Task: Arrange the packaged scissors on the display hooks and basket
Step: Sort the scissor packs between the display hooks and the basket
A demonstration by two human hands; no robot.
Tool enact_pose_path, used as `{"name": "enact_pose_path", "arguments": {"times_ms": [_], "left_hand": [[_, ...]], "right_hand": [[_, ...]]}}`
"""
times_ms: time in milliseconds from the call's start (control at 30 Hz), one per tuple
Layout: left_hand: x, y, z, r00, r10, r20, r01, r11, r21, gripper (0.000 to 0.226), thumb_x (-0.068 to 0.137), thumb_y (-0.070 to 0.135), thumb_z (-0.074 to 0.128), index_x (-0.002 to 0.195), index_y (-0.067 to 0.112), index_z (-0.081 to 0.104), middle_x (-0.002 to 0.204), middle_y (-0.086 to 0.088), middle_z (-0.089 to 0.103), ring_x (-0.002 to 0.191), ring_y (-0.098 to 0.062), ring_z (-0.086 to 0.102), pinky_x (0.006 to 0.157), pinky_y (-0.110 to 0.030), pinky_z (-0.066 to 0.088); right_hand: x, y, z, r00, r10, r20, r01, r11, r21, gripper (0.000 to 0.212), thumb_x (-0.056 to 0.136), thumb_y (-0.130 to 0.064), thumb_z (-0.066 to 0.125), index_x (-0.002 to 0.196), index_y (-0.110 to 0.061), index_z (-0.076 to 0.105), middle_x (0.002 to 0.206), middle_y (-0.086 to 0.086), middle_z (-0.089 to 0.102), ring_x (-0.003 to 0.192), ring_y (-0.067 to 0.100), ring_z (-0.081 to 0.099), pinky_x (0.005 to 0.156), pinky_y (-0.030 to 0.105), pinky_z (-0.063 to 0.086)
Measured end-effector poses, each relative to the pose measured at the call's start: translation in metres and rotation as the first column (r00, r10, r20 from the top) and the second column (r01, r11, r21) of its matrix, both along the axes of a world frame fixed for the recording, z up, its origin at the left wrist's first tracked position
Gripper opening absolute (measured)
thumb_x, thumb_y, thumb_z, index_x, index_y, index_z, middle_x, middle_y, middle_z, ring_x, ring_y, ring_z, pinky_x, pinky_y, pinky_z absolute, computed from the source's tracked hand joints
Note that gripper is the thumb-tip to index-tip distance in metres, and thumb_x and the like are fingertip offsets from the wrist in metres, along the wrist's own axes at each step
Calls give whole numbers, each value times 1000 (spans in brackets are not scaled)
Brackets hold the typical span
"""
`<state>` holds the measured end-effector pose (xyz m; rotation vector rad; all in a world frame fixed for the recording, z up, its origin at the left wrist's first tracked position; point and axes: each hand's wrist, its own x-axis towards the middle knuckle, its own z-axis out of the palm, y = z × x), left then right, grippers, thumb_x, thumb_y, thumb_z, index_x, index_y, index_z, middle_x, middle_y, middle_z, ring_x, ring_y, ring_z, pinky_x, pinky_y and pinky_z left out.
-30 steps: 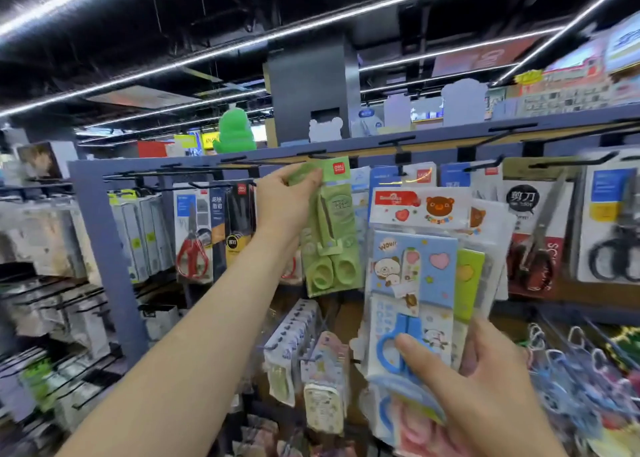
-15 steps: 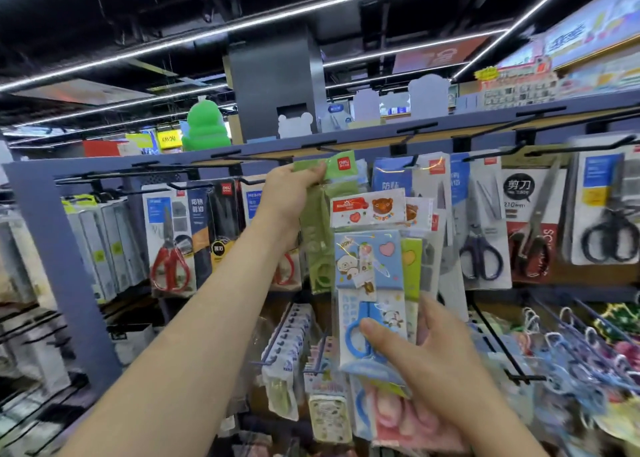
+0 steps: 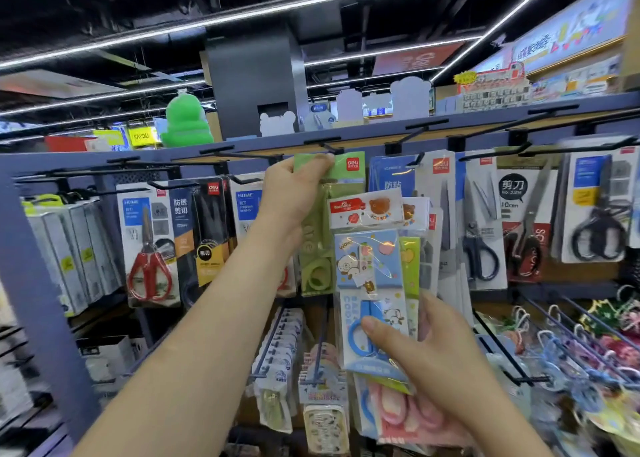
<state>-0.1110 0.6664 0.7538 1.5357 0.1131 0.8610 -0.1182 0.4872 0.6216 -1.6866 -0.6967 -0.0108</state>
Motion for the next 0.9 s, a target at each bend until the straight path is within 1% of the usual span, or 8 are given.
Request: {"name": "enact_pose_path", "arguments": {"times_ms": [167, 267, 367, 467, 567, 667, 800, 900], "left_hand": [[2, 0, 3, 992, -40, -123, 39, 999, -18, 17, 93, 35, 61, 90, 20, 65, 79, 0, 76, 75, -20, 72, 80, -41, 58], [-6, 2, -1, 973, -137, -185, 132, 991, -35, 24, 98, 38, 55, 101, 18, 67, 94, -4, 77, 89, -23, 73, 88, -46, 56], [-16, 6, -8, 968, -248, -43, 246, 968, -43, 27, 100, 20, 53, 127, 20, 57, 108, -9, 74, 99, -27, 71, 90, -50, 56], [-29, 10, -32, 995, -16, 97, -7, 972, 236, 56, 90, 3, 65, 126, 39, 42, 103, -7, 70, 87, -14, 73, 71, -32, 61], [-30, 13, -57, 955, 214, 205, -287, 843, 455, 41, 89, 10, 69, 105, 43, 50, 91, 4, 65, 74, -6, 68, 58, -20, 55], [-12, 24, -60, 903, 373, 213, -426, 712, 558, 33, 91, 16, 68, 114, 38, 63, 85, 13, 62, 77, -6, 63, 70, -22, 55], [30, 39, -48, 840, 515, 173, -435, 447, 781, 51, 93, 11, 63, 141, 24, 51, 106, -4, 67, 98, -23, 61, 87, -36, 51], [55, 42, -39, 761, 641, 98, -348, 276, 896, 58, 94, 4, 57, 146, 23, 42, 114, -8, 61, 106, -28, 59, 85, -36, 47]], "right_hand": [[3, 6, 5, 997, -42, 64, 45, 998, -50, 13, 78, -41, 77, 84, -35, 67, 86, -30, 71, 82, -9, 66, 79, 29, 54], [5, 10, 6, 995, -58, 77, 62, 996, -59, 13, 78, -42, 77, 83, -36, 67, 83, -35, 69, 79, -13, 64, 72, 23, 51], [8, 12, 6, 997, -54, 56, 57, 997, -50, 13, 79, -40, 77, 85, -33, 68, 82, -32, 71, 78, -11, 66, 75, 27, 54], [11, 12, 5, 997, -57, 47, 60, 996, -61, 16, 78, -42, 77, 87, -32, 69, 84, -29, 72, 80, -7, 68, 79, 32, 56], [14, 10, 4, 996, -69, 51, 73, 995, -72, 16, 78, -42, 77, 87, -32, 69, 84, -30, 71, 80, -9, 66, 79, 30, 55], [18, 4, 1, 995, -81, 54, 85, 993, -79, 15, 78, -40, 77, 87, -34, 68, 86, -32, 71, 81, -10, 65, 74, 24, 52], [28, -10, -1, 995, -81, 65, 86, 993, -82, 16, 78, -36, 80, 88, -37, 67, 86, -33, 70, 80, -12, 65, 67, 14, 49], [32, -19, -1, 1000, -21, 12, 21, 999, -32, 23, 77, -24, 82, 94, -32, 68, 86, -28, 73, 80, -9, 68, 65, 6, 50]]}}
